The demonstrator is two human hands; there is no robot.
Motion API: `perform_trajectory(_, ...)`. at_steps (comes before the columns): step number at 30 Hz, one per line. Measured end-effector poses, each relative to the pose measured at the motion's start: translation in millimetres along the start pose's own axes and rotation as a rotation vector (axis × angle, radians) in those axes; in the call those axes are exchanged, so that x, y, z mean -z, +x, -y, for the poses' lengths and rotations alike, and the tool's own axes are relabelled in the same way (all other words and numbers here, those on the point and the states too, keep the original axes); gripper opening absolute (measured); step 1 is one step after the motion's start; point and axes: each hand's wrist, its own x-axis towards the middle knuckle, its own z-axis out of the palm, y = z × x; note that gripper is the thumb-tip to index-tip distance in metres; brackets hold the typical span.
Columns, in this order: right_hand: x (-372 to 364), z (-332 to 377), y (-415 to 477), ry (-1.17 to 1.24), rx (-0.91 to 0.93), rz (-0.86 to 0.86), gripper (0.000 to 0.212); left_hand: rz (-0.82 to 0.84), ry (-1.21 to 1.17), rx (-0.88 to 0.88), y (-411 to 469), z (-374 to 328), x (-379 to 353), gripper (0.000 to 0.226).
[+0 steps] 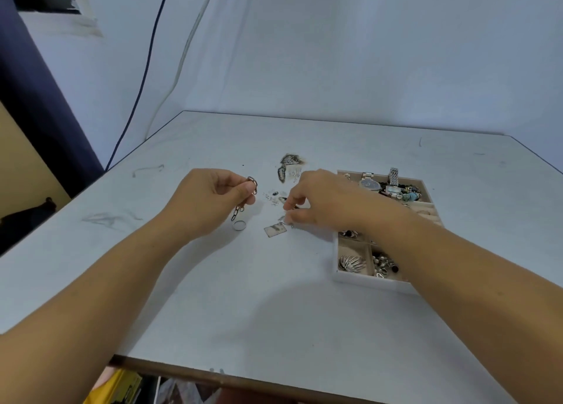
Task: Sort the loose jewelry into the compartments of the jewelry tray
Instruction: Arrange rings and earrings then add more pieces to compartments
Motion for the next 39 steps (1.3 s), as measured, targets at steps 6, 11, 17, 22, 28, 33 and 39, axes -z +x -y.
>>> perform_trajectory(6, -12.6, 1.3, 12.1, 0.044, -0.037, 0.016, 0.020, 0.057, 0.195, -0.055, -2.2, 17.3, -7.6, 0.005)
perform_trajectory(11, -9.2, 2.7, 19.1, 0.090, -0.072, 0.117, 0.015, 0.005, 0.031, -0.047, 2.2, 20.2, -3.7, 0.007)
perform_trajectory(17, -4.7, 3.6, 17.2, 0.121, -0.057, 0.094, 0.015, 0.149, 0.085, -0.087, 2.3, 20.0, -21.0, 0.006)
perform_trajectory(22, -6.3, -2.1, 13.3, 0.165, -0.067, 0.032, 0.009, 0.169, 0.323, -0.185, 6.6, 28.7, -25.4, 0.008)
perform_trajectory(28, -3.0, -6.2, 8.0, 0.194, -0.060, 0.005, 0.001, 0.148, 0.362, -0.131, 5.1, 30.9, 3.9, 0.016)
perform_trajectory(33, 2.8, -0.9, 4.4, 0.188, -0.020, -0.015, 0.003, 0.224, 0.457, -0.092, -0.5, 37.9, 16.1, 0.021)
perform_trajectory(39, 1.1, 2.7, -0.4, 0.174, -0.015, -0.004, 0.004, 0.239, 0.480, -0.100, 1.9, 29.4, 13.7, 0.010)
